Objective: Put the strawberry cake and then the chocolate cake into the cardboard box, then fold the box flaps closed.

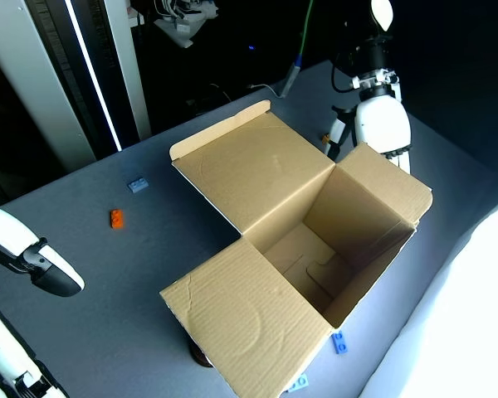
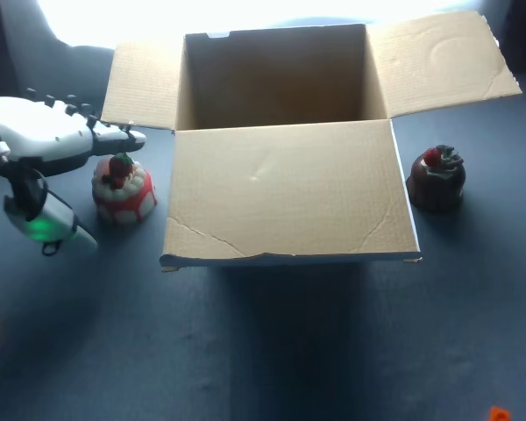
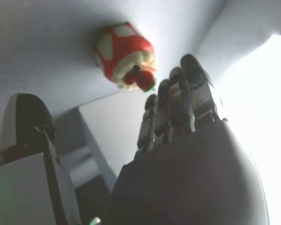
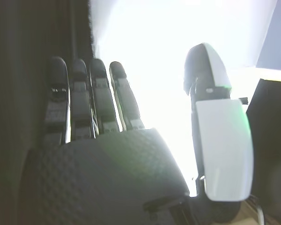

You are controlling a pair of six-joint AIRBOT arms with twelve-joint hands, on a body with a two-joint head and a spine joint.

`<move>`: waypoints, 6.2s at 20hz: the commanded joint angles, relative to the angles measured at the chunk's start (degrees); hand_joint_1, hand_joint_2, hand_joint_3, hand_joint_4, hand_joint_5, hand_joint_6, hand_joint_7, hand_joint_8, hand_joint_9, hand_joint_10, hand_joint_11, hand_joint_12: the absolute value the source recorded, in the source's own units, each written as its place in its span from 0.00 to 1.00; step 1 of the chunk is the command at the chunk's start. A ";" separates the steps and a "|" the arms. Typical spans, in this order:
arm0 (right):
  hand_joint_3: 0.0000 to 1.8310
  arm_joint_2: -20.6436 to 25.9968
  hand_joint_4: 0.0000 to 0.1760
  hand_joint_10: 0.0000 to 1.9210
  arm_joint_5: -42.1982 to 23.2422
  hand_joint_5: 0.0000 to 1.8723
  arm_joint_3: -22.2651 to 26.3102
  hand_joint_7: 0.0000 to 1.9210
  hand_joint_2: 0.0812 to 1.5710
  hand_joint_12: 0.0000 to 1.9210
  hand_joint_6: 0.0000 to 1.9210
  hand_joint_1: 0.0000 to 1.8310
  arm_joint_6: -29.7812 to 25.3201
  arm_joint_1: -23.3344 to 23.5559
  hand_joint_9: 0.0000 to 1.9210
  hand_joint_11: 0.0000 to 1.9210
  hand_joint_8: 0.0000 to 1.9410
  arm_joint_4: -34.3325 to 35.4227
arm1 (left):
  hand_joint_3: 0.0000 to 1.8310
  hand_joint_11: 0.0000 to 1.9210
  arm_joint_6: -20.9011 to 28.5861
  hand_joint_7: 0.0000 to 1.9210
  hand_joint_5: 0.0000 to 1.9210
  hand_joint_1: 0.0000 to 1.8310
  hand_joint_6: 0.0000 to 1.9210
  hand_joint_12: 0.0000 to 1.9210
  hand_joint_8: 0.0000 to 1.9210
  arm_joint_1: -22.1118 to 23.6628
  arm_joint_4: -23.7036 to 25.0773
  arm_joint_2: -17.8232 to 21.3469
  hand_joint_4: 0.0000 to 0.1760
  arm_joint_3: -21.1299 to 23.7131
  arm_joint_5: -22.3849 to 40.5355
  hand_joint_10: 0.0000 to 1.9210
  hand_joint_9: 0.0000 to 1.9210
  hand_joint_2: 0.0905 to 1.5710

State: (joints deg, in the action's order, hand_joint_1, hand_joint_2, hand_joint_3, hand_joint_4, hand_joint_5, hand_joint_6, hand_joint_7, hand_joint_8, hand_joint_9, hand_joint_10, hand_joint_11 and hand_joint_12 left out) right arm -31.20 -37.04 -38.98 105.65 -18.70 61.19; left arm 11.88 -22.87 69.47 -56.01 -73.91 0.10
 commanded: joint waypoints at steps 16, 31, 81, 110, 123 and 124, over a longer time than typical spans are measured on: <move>0.00 -0.11 0.00 0.04 1.64 0.11 -2.12 0.11 0.69 0.48 0.00 0.20 -17.10 1.38 0.11 0.00 0.00 -16.93 | 0.00 0.00 -0.37 0.06 0.03 0.51 0.00 0.29 0.00 -2.47 -0.76 -9.57 0.21 -12.69 5.04 0.00 0.07 0.55; 0.00 -0.13 0.00 0.03 1.47 0.12 -1.57 0.11 0.70 0.49 0.00 0.21 -17.13 1.52 0.11 0.00 0.00 -17.19 | 0.01 0.03 -0.38 0.26 0.19 0.54 0.02 0.58 0.02 -3.83 -2.16 -11.69 0.21 -15.05 5.97 0.03 0.27 0.60; 0.00 -0.11 0.00 0.00 0.87 0.09 -0.99 0.11 0.71 0.39 0.00 0.20 -17.12 1.62 0.12 0.00 0.00 -17.51 | 0.00 0.19 0.74 0.40 0.35 0.62 0.70 1.00 0.78 21.56 -4.11 3.85 0.00 -9.46 8.09 0.85 0.31 0.79; 0.00 -0.12 0.00 0.01 -1.86 0.11 -0.68 0.11 0.71 0.48 0.00 0.21 -17.23 1.63 0.12 0.00 0.00 -17.56 | 0.00 0.19 0.18 0.39 0.37 0.63 0.65 1.00 0.81 24.94 9.01 -7.54 0.00 -10.87 31.02 0.89 0.29 0.78; 0.00 -0.16 0.00 0.00 -2.11 0.11 -0.67 0.10 0.72 0.44 0.00 0.19 -17.24 1.65 0.10 0.00 0.00 -17.56 | 0.00 0.20 -13.87 0.38 0.37 0.63 0.66 1.00 0.82 23.05 9.52 -12.15 0.00 -11.95 35.64 0.90 0.29 0.79; 0.00 -0.16 0.00 0.00 -2.11 0.11 -0.67 0.10 0.72 0.44 0.00 0.20 -17.24 1.65 0.11 0.00 0.00 -17.56 | 0.00 0.20 -14.09 0.39 0.36 0.63 0.67 1.00 0.82 22.54 9.52 -12.37 0.00 -11.90 35.85 0.90 0.29 0.79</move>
State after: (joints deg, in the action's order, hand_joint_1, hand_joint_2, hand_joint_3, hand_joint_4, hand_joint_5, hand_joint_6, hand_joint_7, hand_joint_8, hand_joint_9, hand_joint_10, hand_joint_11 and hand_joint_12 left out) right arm -31.94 -33.06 -39.62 88.66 -17.87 45.34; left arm -1.72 -1.02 82.06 -68.77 -85.86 34.33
